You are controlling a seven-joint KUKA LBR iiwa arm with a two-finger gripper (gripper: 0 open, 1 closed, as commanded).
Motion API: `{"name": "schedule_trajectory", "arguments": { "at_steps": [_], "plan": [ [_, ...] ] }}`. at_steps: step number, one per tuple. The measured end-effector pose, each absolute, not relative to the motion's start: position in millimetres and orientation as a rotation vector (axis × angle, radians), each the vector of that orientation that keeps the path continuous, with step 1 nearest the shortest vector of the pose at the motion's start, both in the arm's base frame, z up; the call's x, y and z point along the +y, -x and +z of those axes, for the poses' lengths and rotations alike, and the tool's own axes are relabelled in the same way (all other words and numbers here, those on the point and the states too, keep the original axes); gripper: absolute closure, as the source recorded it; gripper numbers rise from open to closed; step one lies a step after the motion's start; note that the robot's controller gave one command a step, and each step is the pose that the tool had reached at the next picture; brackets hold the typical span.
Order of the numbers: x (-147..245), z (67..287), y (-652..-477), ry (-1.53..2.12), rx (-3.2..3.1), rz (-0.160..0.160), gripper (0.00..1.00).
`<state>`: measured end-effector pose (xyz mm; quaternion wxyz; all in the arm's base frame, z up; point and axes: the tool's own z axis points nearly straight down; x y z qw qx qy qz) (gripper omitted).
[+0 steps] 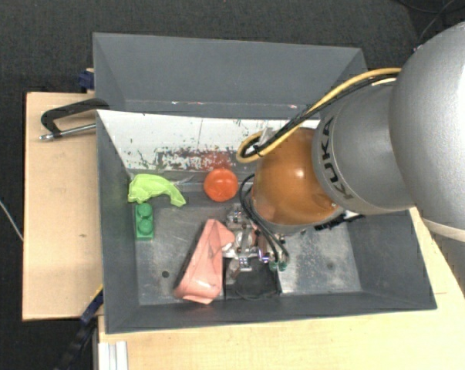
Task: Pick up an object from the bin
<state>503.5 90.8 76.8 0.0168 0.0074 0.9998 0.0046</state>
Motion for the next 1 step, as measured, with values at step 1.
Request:
{"name": "schedule_trajectory", "arguments": {
  "at_steps": [1],
  "plan": [
    [89.0,80.9,-506.9,-0.033,3.097,0.012,1.0]
  ]
}}
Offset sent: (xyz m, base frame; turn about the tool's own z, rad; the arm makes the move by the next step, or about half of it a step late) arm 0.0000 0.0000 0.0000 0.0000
